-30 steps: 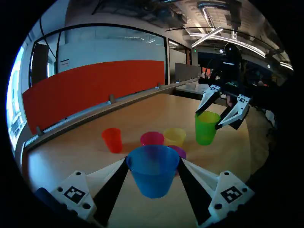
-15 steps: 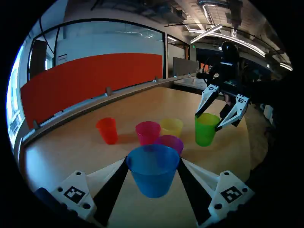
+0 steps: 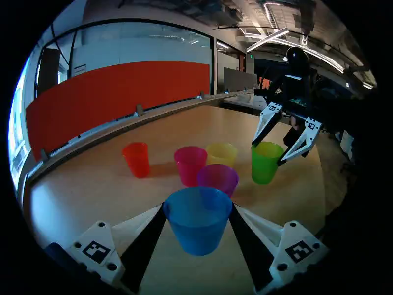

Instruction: Pour water

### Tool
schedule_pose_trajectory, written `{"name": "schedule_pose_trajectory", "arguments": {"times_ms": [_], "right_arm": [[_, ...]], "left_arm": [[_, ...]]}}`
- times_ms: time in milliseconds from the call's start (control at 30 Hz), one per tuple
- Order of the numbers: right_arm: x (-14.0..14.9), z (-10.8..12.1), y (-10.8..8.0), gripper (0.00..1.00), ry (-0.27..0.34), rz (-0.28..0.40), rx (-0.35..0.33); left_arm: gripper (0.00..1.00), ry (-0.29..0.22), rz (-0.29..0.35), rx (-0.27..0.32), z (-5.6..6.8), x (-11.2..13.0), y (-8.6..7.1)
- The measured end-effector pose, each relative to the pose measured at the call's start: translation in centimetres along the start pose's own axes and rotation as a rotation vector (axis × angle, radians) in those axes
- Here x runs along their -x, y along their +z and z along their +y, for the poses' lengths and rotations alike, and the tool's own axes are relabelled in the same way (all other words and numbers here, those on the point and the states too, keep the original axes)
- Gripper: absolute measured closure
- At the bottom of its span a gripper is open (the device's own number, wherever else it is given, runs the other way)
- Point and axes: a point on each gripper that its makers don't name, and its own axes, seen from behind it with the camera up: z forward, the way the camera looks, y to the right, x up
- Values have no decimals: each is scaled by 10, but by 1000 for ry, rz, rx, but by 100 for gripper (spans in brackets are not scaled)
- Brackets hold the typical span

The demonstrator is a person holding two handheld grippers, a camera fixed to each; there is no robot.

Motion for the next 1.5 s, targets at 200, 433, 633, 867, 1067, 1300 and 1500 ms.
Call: {"name": "schedule_pose_trajectory", "arguments": {"times_ms": [200, 433, 633, 867, 1067, 1300, 1500], "right_arm": [[4, -1, 5, 5, -22, -24, -6], [4, -2, 12, 5, -43, -39, -13], [5, -2, 19, 5, -51, -50, -21], [4, -4, 25, 5, -56, -52, -31], [2, -4, 30, 5, -56, -51, -35], [4, -6, 33, 5, -52, -54, -37], [7, -8, 34, 5, -49, -61, -39]], "left_arm": [[12, 18, -26, 8, 2, 8, 3], [12, 48, -64, 13, 6, 20, 7], [12, 57, -85, 22, 9, 27, 8], [12, 65, -99, 27, 9, 33, 11], [12, 69, -101, 32, 11, 36, 13], [12, 70, -96, 28, 10, 38, 13], [12, 63, -90, 26, 10, 39, 12]]}}
